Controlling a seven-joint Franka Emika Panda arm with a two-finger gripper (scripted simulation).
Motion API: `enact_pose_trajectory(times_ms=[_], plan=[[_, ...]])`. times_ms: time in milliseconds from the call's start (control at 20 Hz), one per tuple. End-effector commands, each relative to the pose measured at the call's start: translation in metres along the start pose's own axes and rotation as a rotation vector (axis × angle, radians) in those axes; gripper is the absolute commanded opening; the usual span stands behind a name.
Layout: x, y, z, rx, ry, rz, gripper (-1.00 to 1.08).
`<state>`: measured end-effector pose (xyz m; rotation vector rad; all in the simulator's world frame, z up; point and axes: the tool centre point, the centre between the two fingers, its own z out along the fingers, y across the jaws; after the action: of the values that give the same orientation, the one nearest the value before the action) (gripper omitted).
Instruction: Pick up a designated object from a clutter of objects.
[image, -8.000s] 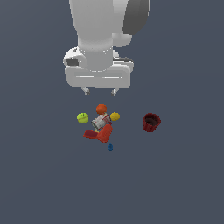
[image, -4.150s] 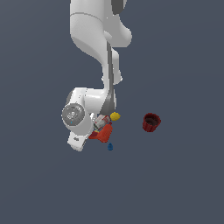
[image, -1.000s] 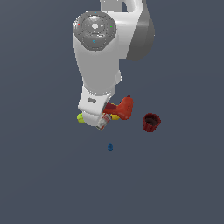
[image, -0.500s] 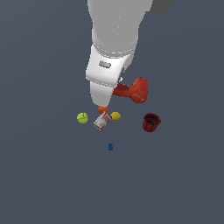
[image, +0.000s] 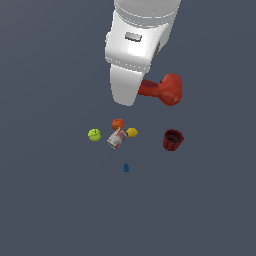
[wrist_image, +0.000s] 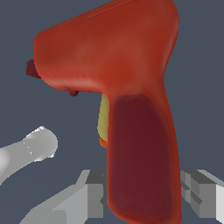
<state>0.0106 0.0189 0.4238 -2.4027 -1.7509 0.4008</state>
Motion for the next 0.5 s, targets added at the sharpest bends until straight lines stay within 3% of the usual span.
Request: enact_pose_trajectory(times_ms=[0,450], plan=[[0.0014,-0.002,-0.0081,-0.002,0.001,0.001,-1.0],[0.0025,-0.0026,-0.0113,0.001,0.0,0.001,-1.0]])
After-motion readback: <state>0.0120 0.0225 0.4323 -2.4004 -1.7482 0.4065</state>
